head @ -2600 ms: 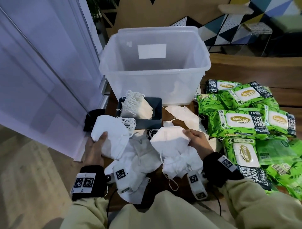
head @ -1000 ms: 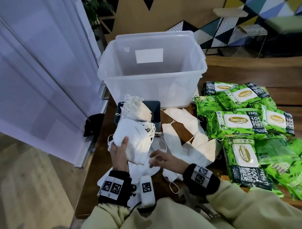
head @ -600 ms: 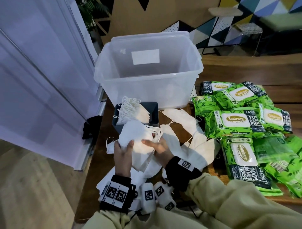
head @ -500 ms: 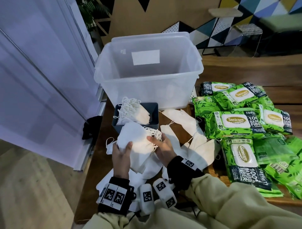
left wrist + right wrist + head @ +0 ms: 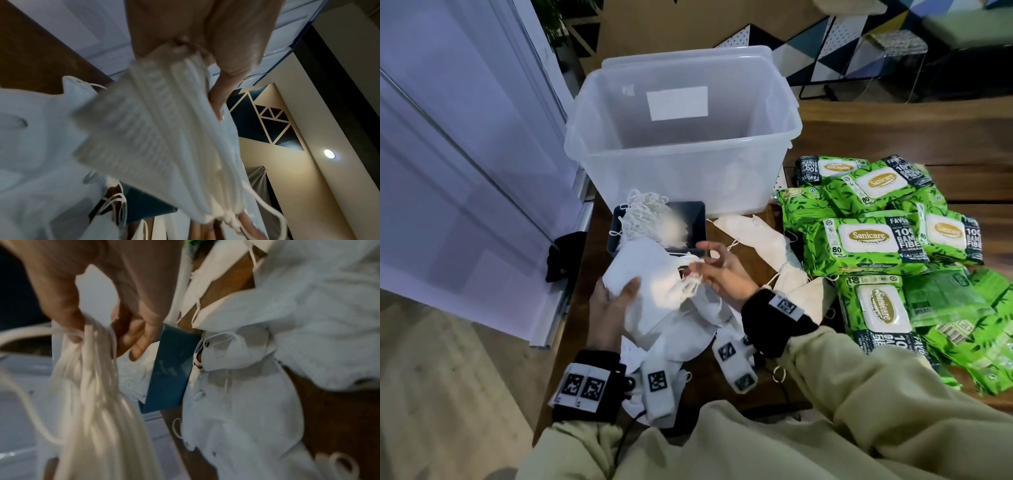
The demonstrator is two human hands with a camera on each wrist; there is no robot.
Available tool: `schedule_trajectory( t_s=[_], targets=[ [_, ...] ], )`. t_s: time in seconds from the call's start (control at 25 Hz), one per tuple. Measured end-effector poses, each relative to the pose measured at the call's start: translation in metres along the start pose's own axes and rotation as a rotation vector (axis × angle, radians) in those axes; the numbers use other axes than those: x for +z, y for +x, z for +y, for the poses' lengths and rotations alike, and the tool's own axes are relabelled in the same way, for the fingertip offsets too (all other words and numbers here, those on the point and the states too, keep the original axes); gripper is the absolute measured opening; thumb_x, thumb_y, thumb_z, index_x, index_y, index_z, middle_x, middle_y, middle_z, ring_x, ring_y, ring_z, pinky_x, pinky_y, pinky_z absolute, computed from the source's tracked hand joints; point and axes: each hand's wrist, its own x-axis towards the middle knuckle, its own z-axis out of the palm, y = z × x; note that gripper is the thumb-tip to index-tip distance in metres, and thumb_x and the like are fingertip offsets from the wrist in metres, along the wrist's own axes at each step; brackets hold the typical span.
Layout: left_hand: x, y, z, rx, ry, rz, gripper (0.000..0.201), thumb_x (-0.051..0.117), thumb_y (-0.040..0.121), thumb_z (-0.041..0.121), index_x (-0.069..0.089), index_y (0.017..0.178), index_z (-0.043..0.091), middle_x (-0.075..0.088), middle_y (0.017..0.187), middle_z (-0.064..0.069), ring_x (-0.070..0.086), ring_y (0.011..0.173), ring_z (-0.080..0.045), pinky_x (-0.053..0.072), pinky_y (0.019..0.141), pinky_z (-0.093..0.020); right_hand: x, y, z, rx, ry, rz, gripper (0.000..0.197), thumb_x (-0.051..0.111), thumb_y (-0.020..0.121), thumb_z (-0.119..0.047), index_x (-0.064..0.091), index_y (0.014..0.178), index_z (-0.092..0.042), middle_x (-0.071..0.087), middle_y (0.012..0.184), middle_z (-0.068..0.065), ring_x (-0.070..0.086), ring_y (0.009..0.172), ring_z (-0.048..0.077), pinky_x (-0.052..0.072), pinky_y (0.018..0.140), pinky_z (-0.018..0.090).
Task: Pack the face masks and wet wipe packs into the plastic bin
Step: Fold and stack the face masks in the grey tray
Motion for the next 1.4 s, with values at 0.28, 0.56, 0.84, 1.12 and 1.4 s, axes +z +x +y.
schedule_trajectory(
  t_s=[0.28, 0.56, 0.84, 1.12, 1.4],
  targets=[
    [-0.002, 0.003, 0.03, 0.092, 0.007, -0.122, 0.033, 0.061, 0.088, 0.009, 0.059, 0.12, 0.015, 0.068, 0.114, -0.002, 0.066, 0.103, -0.017, 0.054, 0.085, -0.031, -0.007, 0.013, -0.015, 0.079, 0.433, -0.037, 0.064, 0.042, 0.086, 0.019, 0.025, 0.141, -0.009, 0.067, 0.09, 0.016, 0.068, 0.062, 0.022, 0.058, 0.064, 0.03],
    [-0.024, 0.003, 0.049, 0.094, 0.019, -0.107, 0.039, 0.061, 0.088, 0.011, 0.056, 0.126, 0.009, 0.068, 0.116, -0.006, 0.068, 0.099, -0.019, 0.056, 0.082, -0.032, 0.001, 0.013, 0.004, 0.018, 0.101, -0.169, 0.069, 0.047, 0.083, 0.022, 0.031, 0.138, -0.015, 0.06, 0.109, 0.016, 0.065, 0.083, 0.018, 0.056, 0.072, 0.025],
    [-0.064, 0.007, 0.069, 0.123, -0.036, 0.116, 0.032, 0.062, 0.088, 0.015, 0.059, 0.12, 0.013, 0.074, 0.087, 0.012, 0.069, 0.084, -0.006, 0.055, 0.061, -0.018, 0.004, 0.0, 0.093, -0.225, -1.939, -0.86, 0.075, 0.054, 0.088, -0.013, 0.011, 0.15, -0.018, 0.002, 0.158, 0.011, -0.002, 0.146, 0.03, 0.003, 0.117, 0.052],
    [-0.088, -0.005, 0.078, 0.159, -0.085, 0.255, 0.034, 0.064, 0.087, 0.023, 0.06, 0.119, 0.013, 0.069, 0.094, 0.001, 0.067, 0.071, -0.007, 0.055, 0.056, -0.018, -0.008, -0.003, 0.086, -0.556, -2.043, -0.795, 0.046, 0.077, 0.049, -0.013, 0.062, 0.092, -0.018, 0.064, 0.086, -0.001, 0.063, 0.081, 0.023, 0.031, 0.082, 0.036],
    [-0.075, -0.002, 0.075, 0.156, -0.107, 0.281, 0.027, 0.063, 0.088, 0.024, 0.062, 0.115, 0.018, 0.069, 0.095, 0.007, 0.068, 0.078, -0.007, 0.057, 0.062, -0.02, -0.032, -0.027, 0.088, -0.395, -2.005, -0.693, 0.078, 0.055, 0.083, -0.014, 0.015, 0.149, -0.02, 0.008, 0.158, 0.011, 0.0, 0.145, 0.034, -0.008, 0.116, 0.05]
  ],
)
